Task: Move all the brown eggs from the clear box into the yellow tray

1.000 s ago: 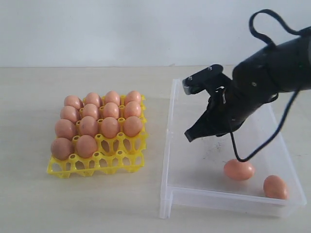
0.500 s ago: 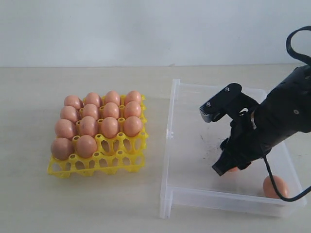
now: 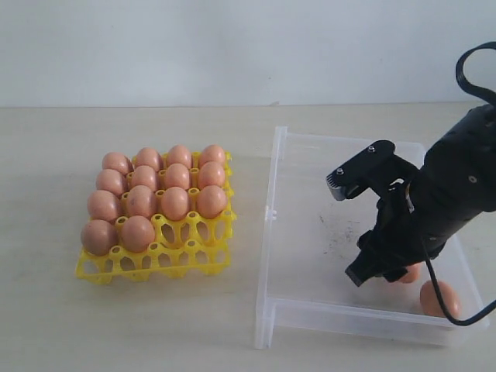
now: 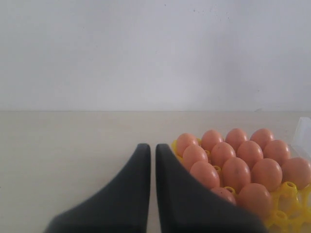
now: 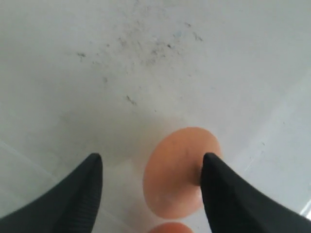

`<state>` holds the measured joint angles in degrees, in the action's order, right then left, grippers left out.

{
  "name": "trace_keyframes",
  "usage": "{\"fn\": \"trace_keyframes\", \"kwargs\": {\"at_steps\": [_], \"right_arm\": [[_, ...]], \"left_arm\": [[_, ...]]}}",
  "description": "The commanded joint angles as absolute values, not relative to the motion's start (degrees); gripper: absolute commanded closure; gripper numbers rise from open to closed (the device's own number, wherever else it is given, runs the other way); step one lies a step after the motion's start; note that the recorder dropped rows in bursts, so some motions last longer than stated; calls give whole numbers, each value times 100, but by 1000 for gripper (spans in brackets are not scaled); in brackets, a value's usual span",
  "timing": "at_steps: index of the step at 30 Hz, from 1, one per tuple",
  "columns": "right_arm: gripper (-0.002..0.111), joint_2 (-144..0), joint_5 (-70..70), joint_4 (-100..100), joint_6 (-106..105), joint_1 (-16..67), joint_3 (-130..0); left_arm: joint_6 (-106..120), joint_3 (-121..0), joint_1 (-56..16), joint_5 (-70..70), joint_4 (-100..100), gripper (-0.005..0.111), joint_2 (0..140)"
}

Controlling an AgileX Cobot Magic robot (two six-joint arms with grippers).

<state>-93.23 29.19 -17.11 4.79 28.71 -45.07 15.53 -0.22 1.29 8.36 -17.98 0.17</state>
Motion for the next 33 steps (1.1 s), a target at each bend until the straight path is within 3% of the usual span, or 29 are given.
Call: {"fn": "trace_keyframes", "kwargs": {"at_steps": [1, 25, 33], "right_arm": [[56, -9267, 3440, -2221, 897, 2855, -4534], [56, -10062, 3529, -3116, 2044, 2855, -4534], [56, -10121, 2983, -3137, 2196, 2855, -4534]], "left_arm": [[1555, 0, 140, 753, -1828, 103, 0], [1555, 0, 140, 753, -1828, 103, 0], [1555, 0, 140, 753, -1828, 103, 0]]}}
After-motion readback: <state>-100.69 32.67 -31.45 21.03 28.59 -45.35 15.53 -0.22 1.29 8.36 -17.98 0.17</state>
